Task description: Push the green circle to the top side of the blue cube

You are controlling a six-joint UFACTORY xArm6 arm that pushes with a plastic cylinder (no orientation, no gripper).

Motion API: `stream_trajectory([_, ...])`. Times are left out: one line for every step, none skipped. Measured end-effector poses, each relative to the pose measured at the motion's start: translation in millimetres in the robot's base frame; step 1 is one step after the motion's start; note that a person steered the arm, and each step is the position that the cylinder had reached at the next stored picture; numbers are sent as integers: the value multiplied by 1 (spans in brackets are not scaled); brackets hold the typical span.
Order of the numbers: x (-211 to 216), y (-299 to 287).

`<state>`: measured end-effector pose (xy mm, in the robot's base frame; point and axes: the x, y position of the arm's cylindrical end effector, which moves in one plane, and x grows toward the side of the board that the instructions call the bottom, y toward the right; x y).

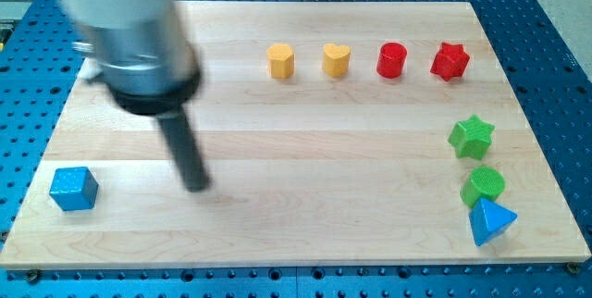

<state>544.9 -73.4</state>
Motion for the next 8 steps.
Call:
stream_trajectory([47, 106])
stream_trajectory([74, 166])
stream_trajectory([73, 243])
stream_trajectory([73, 347])
stream_trajectory([65, 369])
stream_trajectory([45, 360])
stream_trajectory([25, 329])
stream_trajectory([6, 280])
